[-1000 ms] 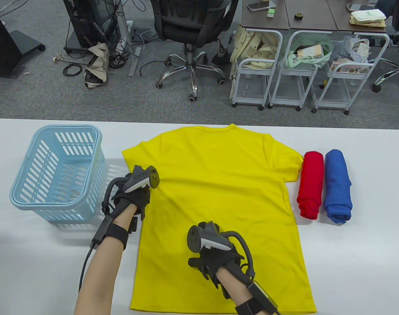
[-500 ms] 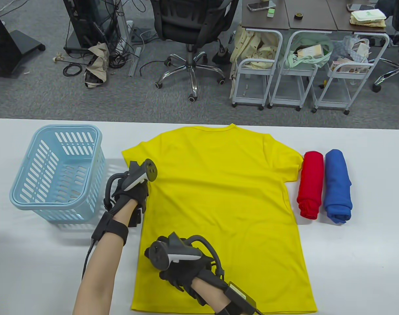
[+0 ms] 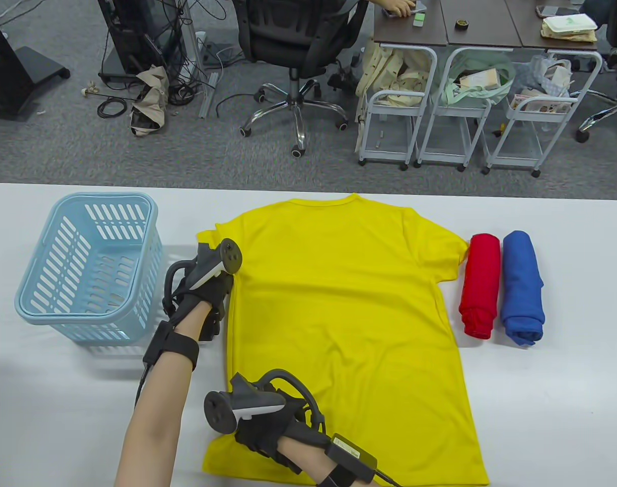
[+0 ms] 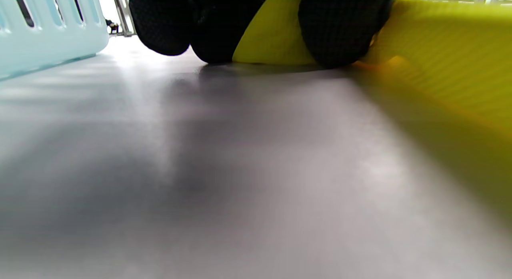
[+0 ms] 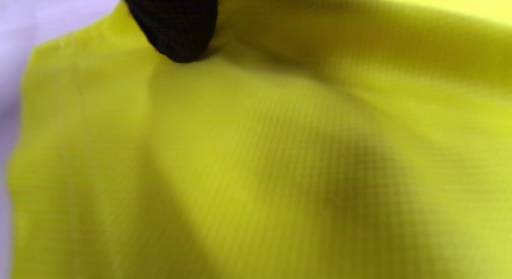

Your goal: Roll t-shirt into tight roll

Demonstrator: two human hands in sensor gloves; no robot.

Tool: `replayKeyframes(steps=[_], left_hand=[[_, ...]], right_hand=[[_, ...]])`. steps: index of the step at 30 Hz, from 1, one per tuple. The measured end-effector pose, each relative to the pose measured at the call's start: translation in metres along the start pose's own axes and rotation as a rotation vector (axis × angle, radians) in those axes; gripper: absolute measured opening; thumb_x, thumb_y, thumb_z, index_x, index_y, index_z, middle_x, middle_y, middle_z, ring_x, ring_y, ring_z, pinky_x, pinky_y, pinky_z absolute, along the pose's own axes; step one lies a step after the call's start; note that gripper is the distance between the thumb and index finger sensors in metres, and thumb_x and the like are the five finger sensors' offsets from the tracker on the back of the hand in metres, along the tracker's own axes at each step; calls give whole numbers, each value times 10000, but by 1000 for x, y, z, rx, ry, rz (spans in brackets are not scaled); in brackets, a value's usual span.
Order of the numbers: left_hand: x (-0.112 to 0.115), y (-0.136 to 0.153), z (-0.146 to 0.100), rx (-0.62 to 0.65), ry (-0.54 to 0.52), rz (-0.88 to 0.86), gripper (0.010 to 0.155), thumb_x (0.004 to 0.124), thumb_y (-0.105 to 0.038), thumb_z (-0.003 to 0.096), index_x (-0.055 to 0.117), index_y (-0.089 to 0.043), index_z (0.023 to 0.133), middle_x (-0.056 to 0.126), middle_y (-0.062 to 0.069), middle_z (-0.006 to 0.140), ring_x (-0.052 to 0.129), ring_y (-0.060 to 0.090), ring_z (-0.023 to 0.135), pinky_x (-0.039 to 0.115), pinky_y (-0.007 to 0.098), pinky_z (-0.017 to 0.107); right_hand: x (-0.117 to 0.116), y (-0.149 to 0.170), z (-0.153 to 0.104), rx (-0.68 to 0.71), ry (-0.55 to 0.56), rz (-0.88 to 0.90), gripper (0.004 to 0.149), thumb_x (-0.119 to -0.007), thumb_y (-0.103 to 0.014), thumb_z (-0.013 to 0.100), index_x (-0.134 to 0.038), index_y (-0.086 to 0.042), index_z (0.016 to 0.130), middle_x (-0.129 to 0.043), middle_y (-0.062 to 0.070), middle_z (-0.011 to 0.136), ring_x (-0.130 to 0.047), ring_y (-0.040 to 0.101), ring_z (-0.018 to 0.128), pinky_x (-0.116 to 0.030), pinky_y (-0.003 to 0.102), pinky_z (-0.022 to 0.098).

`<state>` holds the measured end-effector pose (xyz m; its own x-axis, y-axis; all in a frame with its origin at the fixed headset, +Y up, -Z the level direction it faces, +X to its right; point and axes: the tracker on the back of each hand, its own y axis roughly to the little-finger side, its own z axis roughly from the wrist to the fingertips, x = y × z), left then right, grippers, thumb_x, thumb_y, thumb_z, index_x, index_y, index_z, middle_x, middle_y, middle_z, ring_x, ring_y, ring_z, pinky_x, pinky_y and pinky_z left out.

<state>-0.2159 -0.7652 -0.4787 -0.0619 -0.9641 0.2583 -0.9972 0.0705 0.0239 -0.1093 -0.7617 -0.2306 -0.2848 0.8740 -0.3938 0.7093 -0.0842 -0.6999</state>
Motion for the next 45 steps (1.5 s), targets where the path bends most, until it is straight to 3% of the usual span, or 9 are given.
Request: replayKeyframes(steps=[4, 11, 16, 20, 28, 35, 40, 43, 45], left_hand=[[0, -7, -2, -22, -24, 52, 402, 677, -363, 556, 700, -403, 955, 744, -8, 1015, 828, 232, 852, 761, 459, 661], [-8, -5, -5, -118, -43, -36, 406, 647, -340, 565, 657, -383, 968, 833, 12, 965, 921, 227, 772, 833, 427, 596], [-28, 0, -15, -180, -137, -171, 406, 650, -331, 563, 661, -370, 967, 874, 18, 933, 952, 226, 739, 854, 425, 569], [-47, -3, -22, -193, -184, -175, 408, 648, -332, 564, 654, -368, 971, 877, 8, 922, 954, 217, 729, 858, 419, 562], [-62, -20, -27, -180, -219, -192, 408, 638, -331, 568, 639, -364, 975, 861, 2, 911, 942, 211, 717, 849, 413, 559], [-92, -93, -32, -57, -264, -223, 409, 641, -333, 568, 638, -363, 975, 859, 0, 933, 942, 226, 748, 838, 428, 581], [-116, -182, -32, 70, -265, -203, 409, 640, -337, 571, 632, -364, 979, 860, -16, 981, 944, 246, 823, 819, 450, 622], [-122, -237, -34, 159, -262, -202, 414, 636, -350, 576, 616, -370, 989, 819, -43, 1052, 905, 260, 912, 786, 471, 667], [-118, -270, -35, 265, -197, -231, 486, 623, -380, 576, 538, -400, 1054, 684, -43, 1170, 808, 278, 1020, 734, 500, 713]], right_hand=[[-1, 5, -3, 5, -6, 32, 382, -764, -333, 528, -680, -299, 900, -648, 33, 937, -693, 231, 803, -569, 498, 665], [13, 21, -15, 39, 43, 205, 371, -765, -337, 529, -690, -303, 891, -660, 36, 933, -712, 229, 793, -589, 492, 655], [26, 30, -24, 49, 91, 259, 361, -776, -332, 528, -703, -321, 881, -668, 34, 934, -721, 228, 791, -598, 490, 651], [36, 33, -32, 107, 130, 345, 360, -768, -330, 531, -695, -327, 883, -660, 37, 938, -721, 225, 791, -599, 487, 652], [48, 69, -71, 137, 209, 443, 357, -768, -342, 527, -704, -336, 878, -679, 28, 932, -742, 214, 782, -624, 478, 641], [32, 123, -119, 82, 235, 529, 350, -793, -341, 505, -745, -337, 852, -717, 25, 916, -775, 217, 767, -653, 479, 623], [17, 175, -179, -27, 282, 587, 349, -800, -346, 498, -764, -334, 845, -739, 25, 910, -796, 221, 758, -670, 480, 612], [6, 202, -217, -205, 259, 509, 349, -803, -354, 493, -774, -336, 840, -751, 23, 910, -807, 225, 758, -679, 482, 610], [-7, 225, -244, -328, 207, 525, 356, -811, -367, 483, -794, -336, 837, -764, 30, 925, -821, 237, 770, -688, 487, 612]])
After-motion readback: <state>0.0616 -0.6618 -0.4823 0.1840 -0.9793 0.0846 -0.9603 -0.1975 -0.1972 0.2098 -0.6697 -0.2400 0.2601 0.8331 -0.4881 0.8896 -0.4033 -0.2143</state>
